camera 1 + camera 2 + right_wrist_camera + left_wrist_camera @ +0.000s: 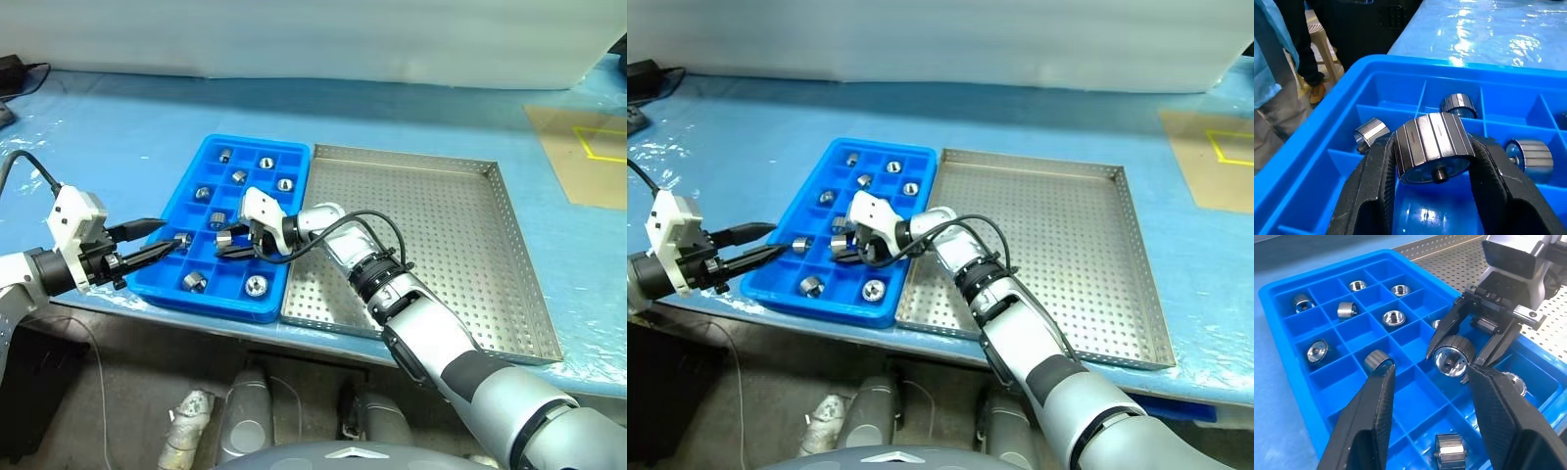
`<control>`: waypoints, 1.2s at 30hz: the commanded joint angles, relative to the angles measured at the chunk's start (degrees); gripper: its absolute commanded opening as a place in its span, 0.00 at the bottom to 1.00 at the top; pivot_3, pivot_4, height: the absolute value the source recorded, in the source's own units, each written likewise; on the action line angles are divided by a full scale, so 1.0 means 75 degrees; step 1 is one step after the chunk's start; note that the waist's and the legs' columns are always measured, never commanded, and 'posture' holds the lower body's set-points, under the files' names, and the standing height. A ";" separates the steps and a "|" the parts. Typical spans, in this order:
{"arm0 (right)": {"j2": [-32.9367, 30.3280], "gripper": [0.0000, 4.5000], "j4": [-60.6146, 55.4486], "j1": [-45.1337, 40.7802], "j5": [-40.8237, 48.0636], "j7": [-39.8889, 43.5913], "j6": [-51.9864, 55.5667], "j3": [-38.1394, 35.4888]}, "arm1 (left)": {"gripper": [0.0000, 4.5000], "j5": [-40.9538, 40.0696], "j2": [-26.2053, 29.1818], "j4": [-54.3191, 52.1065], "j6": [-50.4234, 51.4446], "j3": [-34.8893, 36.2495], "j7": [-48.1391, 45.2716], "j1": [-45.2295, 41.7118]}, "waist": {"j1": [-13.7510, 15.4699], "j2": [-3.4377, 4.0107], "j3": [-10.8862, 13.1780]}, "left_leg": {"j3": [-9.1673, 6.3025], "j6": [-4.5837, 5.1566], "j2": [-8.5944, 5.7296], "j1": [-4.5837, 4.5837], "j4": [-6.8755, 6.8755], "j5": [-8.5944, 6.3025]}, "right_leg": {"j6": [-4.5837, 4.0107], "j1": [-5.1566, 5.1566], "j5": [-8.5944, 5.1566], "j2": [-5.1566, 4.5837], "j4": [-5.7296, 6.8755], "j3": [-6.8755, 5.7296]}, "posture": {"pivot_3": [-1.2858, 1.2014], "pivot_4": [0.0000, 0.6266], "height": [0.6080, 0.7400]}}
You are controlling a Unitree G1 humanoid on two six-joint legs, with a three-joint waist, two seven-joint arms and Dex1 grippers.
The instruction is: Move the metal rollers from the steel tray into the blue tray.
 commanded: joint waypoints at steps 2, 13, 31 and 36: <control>0.0048 0.38 -0.0228 0.0244 -0.0244 0.0020 -0.0419 0.0075 | 0.55 -0.0055 0.0104 -0.0002 -0.0099 0.0017 -0.0076 -0.0120 | 0.0006 0.0000 0.0000 | 0.0001 0.0000 0.0006 0.0000 -0.0001 0.0000 | 0.0000 -0.0001 0.0000 0.0003 0.0000 -0.0001 | 0.63 0.24 1.00; 0.0015 0.75 0.0096 0.0077 -0.0353 -0.0728 -0.0555 -0.0359 | 0.55 -0.0113 0.0046 -0.0022 -0.0032 -0.0346 -0.0125 -0.0404 | 0.0009 -0.0002 -0.0001 | 0.0011 0.0000 0.0006 0.0006 0.0002 0.0000 | -0.0002 0.0001 0.0000 0.0001 0.0010 0.0000 | 0.62 0.24 1.00; -0.3454 0.75 -0.6089 0.2092 0.1239 0.0483 0.3199 -0.1475 | 0.55 0.0219 -0.1187 0.0498 -0.0343 -0.2264 0.0002 -0.1972 | 0.0004 -0.0010 -0.0007 | 0.0026 -0.0022 -0.0038 0.0001 0.0011 0.0014 | 0.0034 0.0011 0.0022 0.0005 0.0006 0.0002 | 0.56 0.24 1.00; -0.4377 0.75 -0.6331 0.3149 0.1111 -0.0387 0.3472 -0.2077 | 0.55 0.0659 -0.1826 0.1261 -0.0787 -0.2918 0.0014 -0.2405 | -0.0069 -0.0007 -0.0008 | 0.0034 -0.0031 -0.0048 0.0024 0.0011 0.0020 | 0.0025 0.0026 0.0016 0.0004 0.0008 0.0020 | 0.54 0.24 1.00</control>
